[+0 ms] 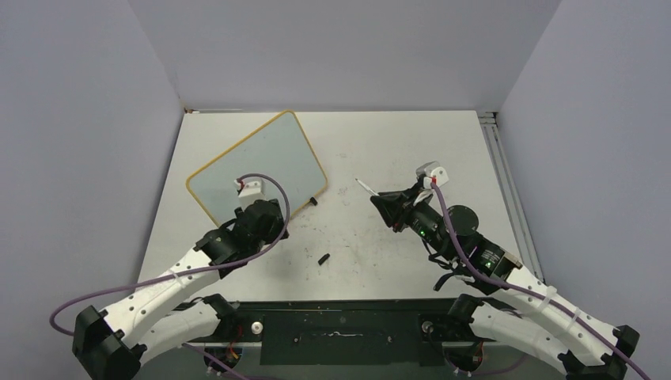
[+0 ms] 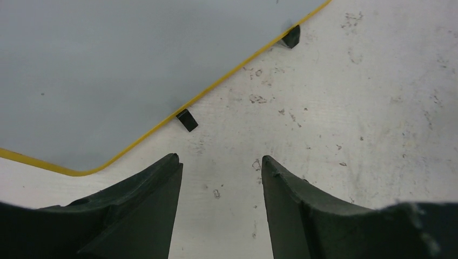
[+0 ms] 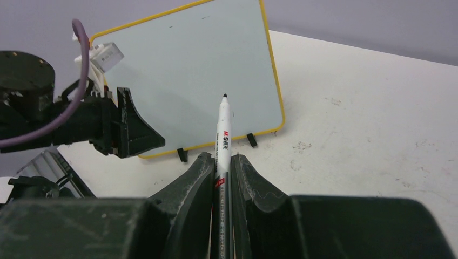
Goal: Write a sentence on the whiteboard
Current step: Move the whiteboard to the center of the board.
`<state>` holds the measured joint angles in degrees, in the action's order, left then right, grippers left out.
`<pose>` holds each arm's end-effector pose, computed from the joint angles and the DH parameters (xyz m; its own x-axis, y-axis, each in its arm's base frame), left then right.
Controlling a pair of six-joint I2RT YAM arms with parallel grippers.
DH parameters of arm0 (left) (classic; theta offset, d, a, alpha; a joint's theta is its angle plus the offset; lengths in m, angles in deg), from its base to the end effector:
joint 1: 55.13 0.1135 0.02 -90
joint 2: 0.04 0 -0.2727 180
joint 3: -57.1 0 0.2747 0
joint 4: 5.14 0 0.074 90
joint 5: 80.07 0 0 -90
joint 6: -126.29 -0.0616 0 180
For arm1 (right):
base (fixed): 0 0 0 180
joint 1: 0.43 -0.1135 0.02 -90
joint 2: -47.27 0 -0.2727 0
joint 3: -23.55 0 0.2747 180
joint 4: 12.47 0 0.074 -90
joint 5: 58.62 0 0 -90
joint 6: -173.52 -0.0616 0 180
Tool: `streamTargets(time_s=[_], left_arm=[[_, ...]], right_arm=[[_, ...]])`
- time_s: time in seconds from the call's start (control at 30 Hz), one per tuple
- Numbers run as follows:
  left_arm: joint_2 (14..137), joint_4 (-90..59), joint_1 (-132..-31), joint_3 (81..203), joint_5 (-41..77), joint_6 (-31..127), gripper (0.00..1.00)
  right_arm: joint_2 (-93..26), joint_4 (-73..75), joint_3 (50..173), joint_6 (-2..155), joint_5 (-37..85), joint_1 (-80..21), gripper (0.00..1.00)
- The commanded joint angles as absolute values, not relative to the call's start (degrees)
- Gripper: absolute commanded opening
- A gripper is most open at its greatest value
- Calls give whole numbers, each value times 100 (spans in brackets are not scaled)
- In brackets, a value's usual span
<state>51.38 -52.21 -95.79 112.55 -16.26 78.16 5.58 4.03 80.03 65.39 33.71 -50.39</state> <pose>0.1834 -0.1217 0.2578 -0.6125 -0.2635 -0.7453 -0.0924 0.9602 -0.2635 0.1418 0.1649 0.3610 -0.2481 0.1880 -0.9503 -0.6962 0.6476 0.3099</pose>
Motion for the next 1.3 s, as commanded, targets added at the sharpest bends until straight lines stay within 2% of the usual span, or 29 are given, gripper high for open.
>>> streamTargets(time_s=[0.0, 0.43, 0.83, 1.07, 1.27], left_arm=[[5522, -4335, -9969, 10776, -2850, 8896, 53], [7024, -2928, -10020, 10064, -3080, 9668, 53], [7649, -2806, -10030, 9937, -3420, 9999, 41], [7784, -2769, -10004, 9843, -3584, 10049, 39], [7965, -2721, -9955, 9877, -3743, 9966, 30]], right_arm=[[767, 514, 8171, 6700, 3751, -5035, 5], [805, 460, 8187, 6669, 3747, -5017, 5], [595, 316, 8201, 6551, 3644, -5016, 5], [442, 241, 8205, 6533, 3579, -5013, 5], [321, 196, 8215, 6522, 3519, -5018, 5]])
